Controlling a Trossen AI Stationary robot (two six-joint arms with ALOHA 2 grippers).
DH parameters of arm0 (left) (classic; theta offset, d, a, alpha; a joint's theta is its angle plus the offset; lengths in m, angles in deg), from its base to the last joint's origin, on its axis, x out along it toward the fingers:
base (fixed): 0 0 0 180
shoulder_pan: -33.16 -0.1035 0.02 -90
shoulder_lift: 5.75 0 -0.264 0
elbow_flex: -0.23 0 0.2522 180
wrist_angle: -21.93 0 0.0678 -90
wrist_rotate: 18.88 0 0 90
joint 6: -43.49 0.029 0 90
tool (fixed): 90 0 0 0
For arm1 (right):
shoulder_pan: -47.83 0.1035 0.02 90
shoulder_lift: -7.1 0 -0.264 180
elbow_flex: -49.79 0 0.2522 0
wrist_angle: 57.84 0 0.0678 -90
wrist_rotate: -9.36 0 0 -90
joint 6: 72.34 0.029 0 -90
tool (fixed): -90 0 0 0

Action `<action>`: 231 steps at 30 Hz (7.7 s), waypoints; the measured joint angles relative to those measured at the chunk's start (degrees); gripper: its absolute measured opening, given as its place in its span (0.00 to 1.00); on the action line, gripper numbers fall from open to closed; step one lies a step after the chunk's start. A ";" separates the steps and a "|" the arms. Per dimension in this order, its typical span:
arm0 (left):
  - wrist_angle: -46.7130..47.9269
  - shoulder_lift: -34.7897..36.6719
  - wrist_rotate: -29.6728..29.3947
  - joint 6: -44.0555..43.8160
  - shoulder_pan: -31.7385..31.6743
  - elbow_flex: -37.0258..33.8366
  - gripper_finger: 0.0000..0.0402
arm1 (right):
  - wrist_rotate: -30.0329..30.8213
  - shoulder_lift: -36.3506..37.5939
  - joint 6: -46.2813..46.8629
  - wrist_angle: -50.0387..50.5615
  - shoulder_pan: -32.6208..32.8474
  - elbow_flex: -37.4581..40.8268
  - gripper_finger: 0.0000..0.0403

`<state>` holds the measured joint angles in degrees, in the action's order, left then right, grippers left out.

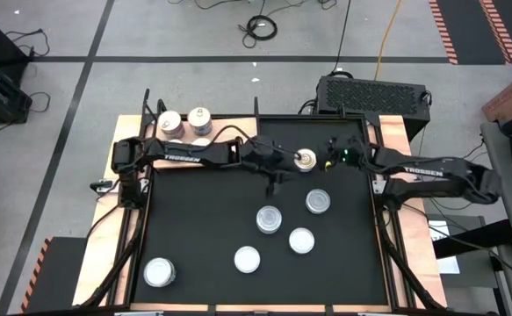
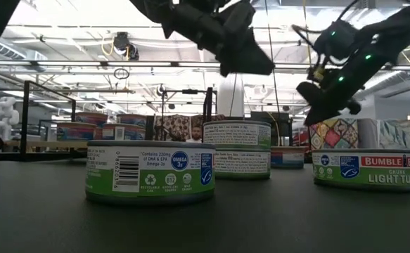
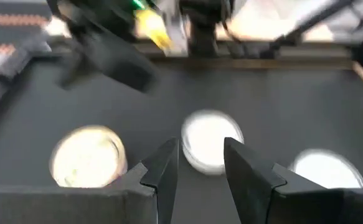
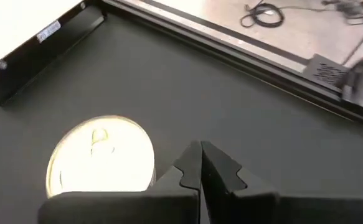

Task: Stack canned seafood by type on shelf
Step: Stack the blue and pink tuna can on top of the bottom left blue and pink tuna can on the shelf

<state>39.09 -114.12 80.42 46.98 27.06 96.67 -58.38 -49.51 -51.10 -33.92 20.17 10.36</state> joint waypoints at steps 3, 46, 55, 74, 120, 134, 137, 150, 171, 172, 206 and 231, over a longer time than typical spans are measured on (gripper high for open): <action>1.82 -0.07 -3.15 0.08 2.50 -2.04 0.32 | -6.47 -3.63 -4.10 -5.33 -5.37 0.00 0.00; -24.11 18.79 -18.82 -16.26 5.33 -45.40 0.32 | -18.10 -29.32 6.15 -32.99 14.85 0.00 0.00; -23.98 18.77 -14.35 -21.80 4.64 -45.40 0.32 | -10.24 -29.34 10.31 -35.83 26.08 -1.75 0.00; -23.45 18.72 -12.94 -49.46 0.86 -45.16 0.32 | 3.98 -33.93 15.80 -30.56 25.90 -3.54 0.00; -17.62 14.70 -4.91 -52.46 -0.17 -45.11 0.32 | -1.70 -44.98 8.63 -27.67 29.66 -18.86 0.00; -17.40 14.70 -1.81 -51.01 -0.17 -45.11 0.32 | -9.22 -44.25 10.53 -25.57 29.48 -18.84 0.00; -17.30 14.71 -1.77 -51.02 -0.17 -45.11 0.32 | -10.58 -44.25 9.42 -27.52 29.47 -18.84 0.00; -17.23 14.73 0.22 -50.92 -0.66 -45.13 0.32 | -11.67 -44.25 8.87 -28.48 29.48 -18.78 0.00; -18.23 14.70 5.40 -49.47 -5.09 -44.87 0.01 | -13.10 -32.87 3.31 -15.49 29.31 -18.84 0.00; -18.07 14.68 5.66 -49.47 -5.24 -44.64 0.01 | -12.94 -32.30 3.18 -14.69 29.41 -18.85 0.00; 14.04 37.09 3.43 -41.10 -9.40 -32.33 0.00 | -8.70 -30.68 2.12 -8.62 31.14 -18.84 0.00; 42.36 56.63 -2.23 -32.26 -34.97 -31.09 0.00 | -8.91 -30.70 3.12 -8.99 31.14 -18.84 0.00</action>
<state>81.44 -57.49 78.19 14.72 -7.91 65.58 -67.29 -80.20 -47.98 -42.91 51.31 -8.48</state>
